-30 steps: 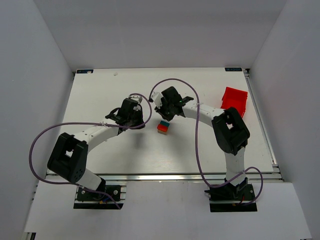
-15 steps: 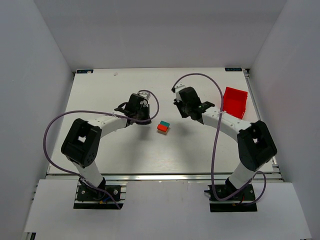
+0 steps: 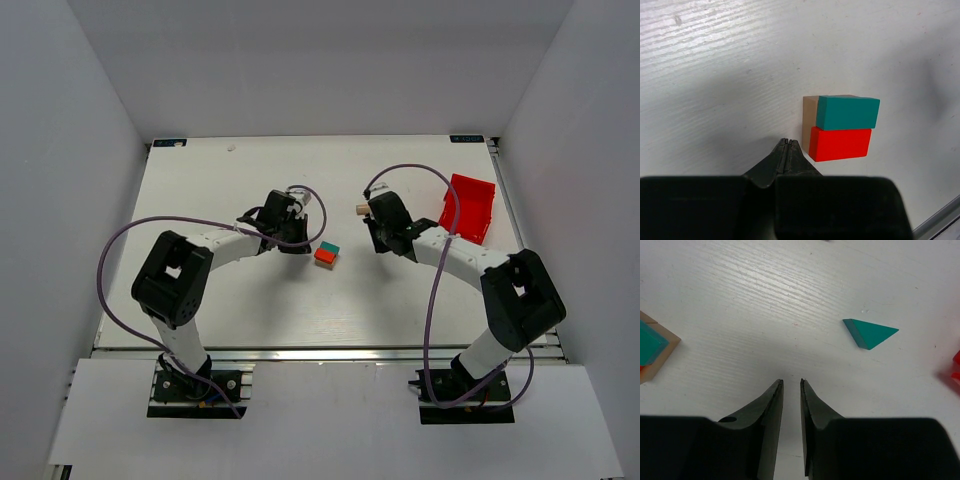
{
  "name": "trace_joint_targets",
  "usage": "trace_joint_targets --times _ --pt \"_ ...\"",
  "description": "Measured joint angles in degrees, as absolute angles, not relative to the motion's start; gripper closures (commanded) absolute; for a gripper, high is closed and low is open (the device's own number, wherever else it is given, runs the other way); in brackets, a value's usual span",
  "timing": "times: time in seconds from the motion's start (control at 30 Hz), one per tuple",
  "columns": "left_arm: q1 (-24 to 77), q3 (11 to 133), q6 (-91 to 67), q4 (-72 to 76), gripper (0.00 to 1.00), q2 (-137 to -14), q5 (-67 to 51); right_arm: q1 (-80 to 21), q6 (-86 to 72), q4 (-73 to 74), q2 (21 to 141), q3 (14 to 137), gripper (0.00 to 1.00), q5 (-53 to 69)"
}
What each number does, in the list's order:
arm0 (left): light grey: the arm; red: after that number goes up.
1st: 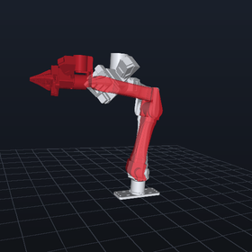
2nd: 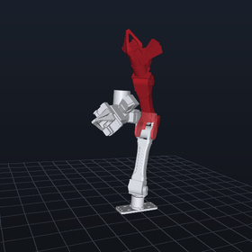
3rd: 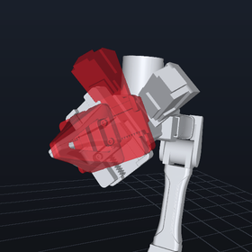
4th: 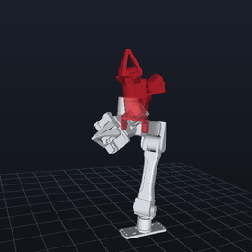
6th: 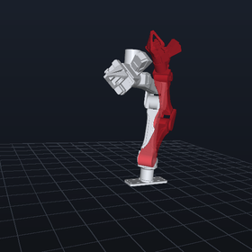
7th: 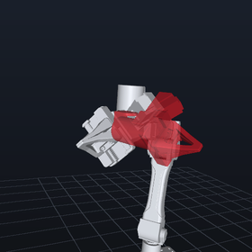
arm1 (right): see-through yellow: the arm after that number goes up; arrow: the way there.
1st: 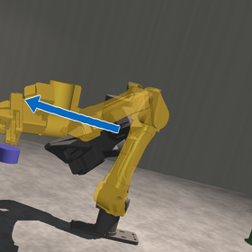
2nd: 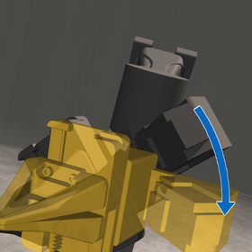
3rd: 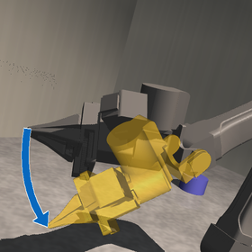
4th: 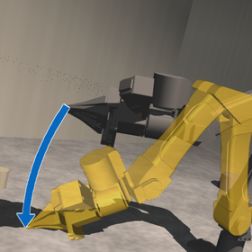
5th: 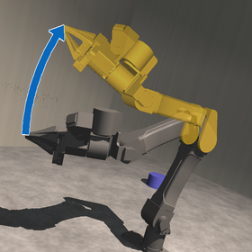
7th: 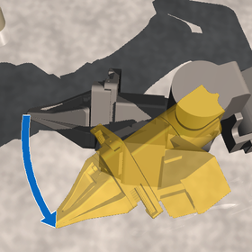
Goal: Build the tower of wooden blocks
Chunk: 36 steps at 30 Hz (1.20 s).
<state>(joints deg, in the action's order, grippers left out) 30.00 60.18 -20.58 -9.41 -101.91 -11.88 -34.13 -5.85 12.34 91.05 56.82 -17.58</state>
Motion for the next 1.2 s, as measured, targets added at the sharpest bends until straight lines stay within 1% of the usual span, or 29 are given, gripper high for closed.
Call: trace_joint_targets --times 0.7,1.07,1.1,1.13,1.2 --pt "32.2 60.9 -20.6 -9.0 1.0 -102.9 -12.3 -33.3 -6.0 11.8 90.6 56.4 0.74 -17.0" --pt "32.2 61.8 -20.6 -11.7 1.0 -102.5 -6.7 -33.3 -5.6 11.8 90.6 56.4 0.73 -16.1" --pt "32.2 61.9 -20.6 -12.1 1.0 -102.3 -6.2 -33.3 -5.6 11.8 90.6 56.4 0.71 -16.1" --pt "32.2 62.1 -20.5 -12.5 0.82 -102.0 -5.7 -33.3 -5.6 11.8 90.5 56.4 0.68 -16.1" --pt "32.2 62.5 -20.0 -13.7 0.63 -101.1 -4.6 -33.3 -5.7 11.9 90.5 56.4 0.61 -16.1"
